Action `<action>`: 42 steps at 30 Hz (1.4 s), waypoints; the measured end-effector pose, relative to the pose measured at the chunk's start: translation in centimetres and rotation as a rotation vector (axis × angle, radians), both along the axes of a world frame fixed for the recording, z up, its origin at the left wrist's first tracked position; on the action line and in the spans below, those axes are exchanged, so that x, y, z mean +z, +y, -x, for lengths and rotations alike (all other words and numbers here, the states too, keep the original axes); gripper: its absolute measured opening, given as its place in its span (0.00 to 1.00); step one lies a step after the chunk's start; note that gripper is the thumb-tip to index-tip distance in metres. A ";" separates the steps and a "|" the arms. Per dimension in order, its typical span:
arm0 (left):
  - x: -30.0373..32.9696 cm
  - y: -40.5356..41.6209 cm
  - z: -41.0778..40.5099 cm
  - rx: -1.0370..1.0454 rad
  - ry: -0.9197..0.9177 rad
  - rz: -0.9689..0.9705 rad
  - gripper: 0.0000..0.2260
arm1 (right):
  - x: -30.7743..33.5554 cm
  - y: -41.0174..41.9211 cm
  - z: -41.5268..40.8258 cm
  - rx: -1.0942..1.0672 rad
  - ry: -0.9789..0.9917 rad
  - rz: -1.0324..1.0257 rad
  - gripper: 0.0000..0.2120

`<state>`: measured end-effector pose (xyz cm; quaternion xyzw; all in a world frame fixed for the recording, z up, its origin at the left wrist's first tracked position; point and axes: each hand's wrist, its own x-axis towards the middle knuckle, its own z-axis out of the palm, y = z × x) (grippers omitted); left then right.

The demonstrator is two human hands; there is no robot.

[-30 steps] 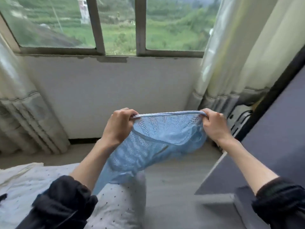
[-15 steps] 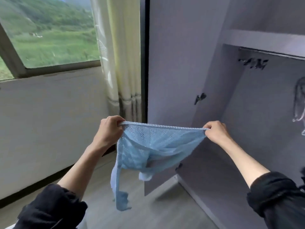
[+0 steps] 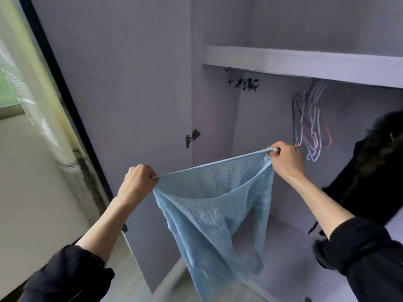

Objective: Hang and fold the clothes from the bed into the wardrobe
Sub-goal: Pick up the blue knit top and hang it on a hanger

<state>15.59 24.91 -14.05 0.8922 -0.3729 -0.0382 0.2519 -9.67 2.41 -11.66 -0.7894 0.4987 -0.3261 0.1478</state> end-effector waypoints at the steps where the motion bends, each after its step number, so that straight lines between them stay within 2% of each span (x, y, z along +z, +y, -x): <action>1: -0.2 -0.7 0.2 0.009 -0.002 -0.002 0.07 | -0.3 -0.3 0.6 -0.021 -0.018 0.020 0.12; 3: -0.4 -3.3 0.5 -0.010 0.000 0.047 0.07 | -0.7 -1.1 2.0 -0.091 -0.077 0.064 0.11; 5: -0.3 -5.3 0.8 -0.017 0.122 0.158 0.07 | -1.2 -1.9 3.1 -0.103 -0.051 0.034 0.11; 7: -0.5 -8.3 1.0 -0.004 0.545 0.358 0.08 | -1.5 -3.2 4.5 -0.141 0.046 -0.062 0.11; 9: -0.8 -10.6 1.1 0.051 0.974 0.487 0.04 | -1.7 -4.0 5.5 -0.187 0.086 -0.130 0.10; 11: -1.4 -13.6 1.1 0.049 1.231 0.469 0.03 | -1.8 -4.8 6.4 -0.248 0.109 -0.167 0.09; 14: -1.2 -17.6 1.2 -0.027 1.433 0.322 0.02 | -1.6 -6.2 7.7 -0.316 0.166 -0.268 0.08; 17: -0.5 -20.5 1.8 -0.132 1.421 0.230 0.03 | -1.8 -7.5 8.5 -0.386 0.184 -0.361 0.08; 24: 1.3 -26.9 3.4 -0.328 1.350 0.138 0.02 | -4.1 -11.2 10.4 -0.453 0.036 -0.571 0.11; 29: 2.3 -30.0 4.6 -0.390 1.331 0.118 0.03 | -3.6 -17.5 10.8 -0.521 -0.162 -0.407 0.18; 34: 1.7 -32.5 5.1 -0.310 1.316 0.146 0.04 | -0.7 -23.4 9.1 -0.452 -0.139 -0.333 0.20; 37: 1.5 -34.0 5.0 -0.282 1.311 0.208 0.04 | -0.1 -27.0 8.2 -0.377 -0.236 -0.354 0.18; 40: 1.5 -35.1 5.5 -0.283 1.298 0.223 0.04 | -0.2 -28.8 7.5 -0.329 -0.260 -0.347 0.10; 42: 1.4 -35.5 6.0 -0.297 1.286 0.211 0.04 | -0.4 -29.2 7.2 -0.329 -0.282 -0.336 0.11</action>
